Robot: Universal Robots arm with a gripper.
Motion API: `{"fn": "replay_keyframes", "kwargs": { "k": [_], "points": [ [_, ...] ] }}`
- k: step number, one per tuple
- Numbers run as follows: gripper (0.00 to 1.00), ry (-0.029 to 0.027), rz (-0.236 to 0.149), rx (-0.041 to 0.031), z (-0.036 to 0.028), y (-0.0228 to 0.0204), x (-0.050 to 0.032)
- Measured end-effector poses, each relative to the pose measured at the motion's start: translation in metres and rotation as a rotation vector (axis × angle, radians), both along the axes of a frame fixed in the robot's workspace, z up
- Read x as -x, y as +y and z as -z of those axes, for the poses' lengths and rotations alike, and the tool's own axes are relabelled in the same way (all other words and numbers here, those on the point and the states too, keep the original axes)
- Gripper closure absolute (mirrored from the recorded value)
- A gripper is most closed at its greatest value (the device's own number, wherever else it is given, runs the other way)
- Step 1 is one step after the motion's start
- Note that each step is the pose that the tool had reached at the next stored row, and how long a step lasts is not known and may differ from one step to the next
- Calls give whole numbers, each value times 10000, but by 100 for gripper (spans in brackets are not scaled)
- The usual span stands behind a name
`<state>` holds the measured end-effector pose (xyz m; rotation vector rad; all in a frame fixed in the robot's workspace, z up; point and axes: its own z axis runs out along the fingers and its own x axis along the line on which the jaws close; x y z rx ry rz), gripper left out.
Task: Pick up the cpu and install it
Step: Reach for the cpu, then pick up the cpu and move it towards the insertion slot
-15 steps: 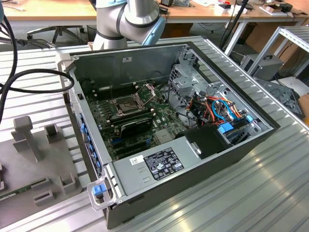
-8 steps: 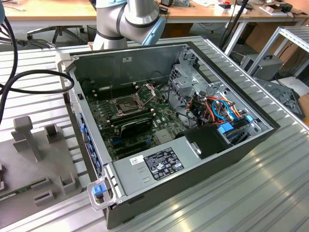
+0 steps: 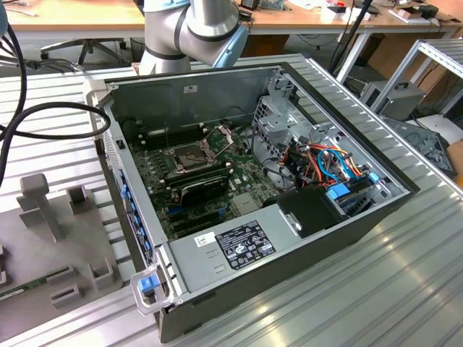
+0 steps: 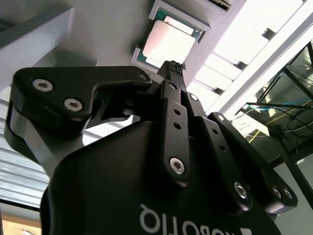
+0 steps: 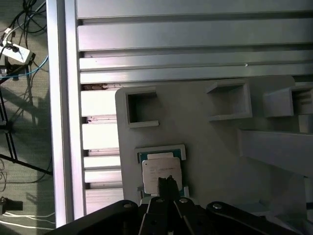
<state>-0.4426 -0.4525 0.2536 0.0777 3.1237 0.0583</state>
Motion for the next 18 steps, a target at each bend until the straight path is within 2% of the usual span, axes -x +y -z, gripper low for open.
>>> {"fn": "replay_keyframes", "kwargs": {
  "k": [9,18],
  "points": [
    [89,29,-25,13,19,1,1],
    [89,33,-27,28,22,1,1]
  ]
}}
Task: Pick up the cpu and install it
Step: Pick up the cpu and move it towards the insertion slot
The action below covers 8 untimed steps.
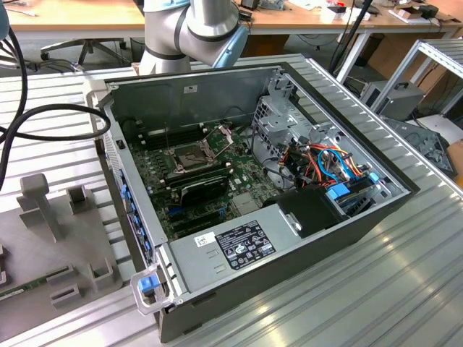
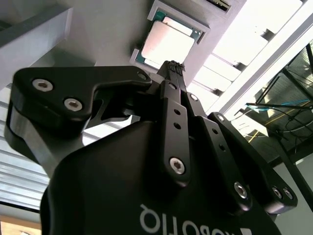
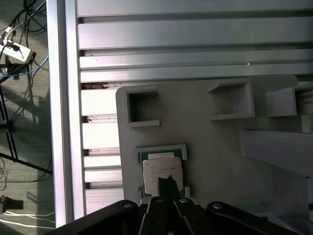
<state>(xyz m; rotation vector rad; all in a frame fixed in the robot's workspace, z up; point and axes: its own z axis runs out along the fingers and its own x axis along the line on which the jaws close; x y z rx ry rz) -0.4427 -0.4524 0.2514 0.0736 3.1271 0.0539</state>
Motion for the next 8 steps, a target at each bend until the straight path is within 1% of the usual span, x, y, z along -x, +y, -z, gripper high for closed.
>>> {"fn": "replay_keyframes", "kwargs": {
  "k": [4,8],
  "points": [
    [89,0,0,0,24,0,0],
    [89,-1,0,-1,32,0,0]
  ]
}}
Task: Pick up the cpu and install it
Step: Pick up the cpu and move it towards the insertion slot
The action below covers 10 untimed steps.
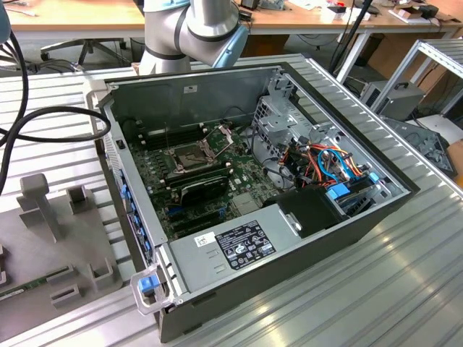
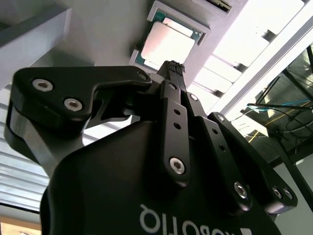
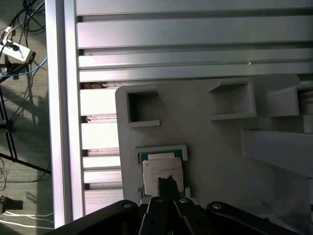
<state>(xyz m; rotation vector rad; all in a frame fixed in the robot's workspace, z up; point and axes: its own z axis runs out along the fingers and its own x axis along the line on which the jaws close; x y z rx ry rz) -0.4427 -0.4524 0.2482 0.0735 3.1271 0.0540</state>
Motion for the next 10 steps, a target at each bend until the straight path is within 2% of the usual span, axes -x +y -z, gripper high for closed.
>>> {"fn": "replay_keyframes", "kwargs": {
  "k": [10],
  "points": [
    [89,0,0,1,7,0,0]
  ]
}}
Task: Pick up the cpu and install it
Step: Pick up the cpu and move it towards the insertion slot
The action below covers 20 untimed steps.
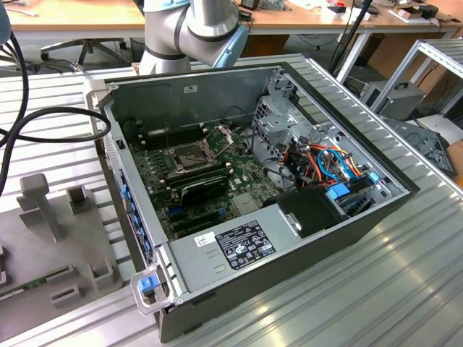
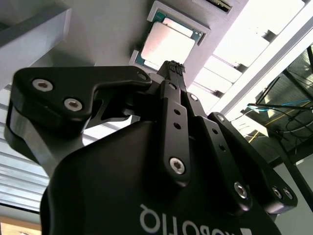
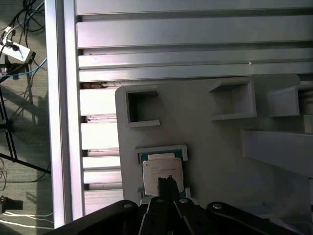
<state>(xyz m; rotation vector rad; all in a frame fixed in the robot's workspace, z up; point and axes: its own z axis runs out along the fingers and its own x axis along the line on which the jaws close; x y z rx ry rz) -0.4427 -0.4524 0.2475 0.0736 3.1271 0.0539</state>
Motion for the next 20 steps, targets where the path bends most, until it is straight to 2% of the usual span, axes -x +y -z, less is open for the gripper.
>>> {"fn": "replay_keyframes", "kwargs": {
  "k": [2,8,9,10,20],
  "points": [
    [89,0,0,-1,1,0,0],
    [53,0,0,0,3,0,0],
    [53,0,0,0,4,0,0],
    [46,0,0,0,4,0,0],
    [46,-1,0,-1,19,0,0]
  ]
}}
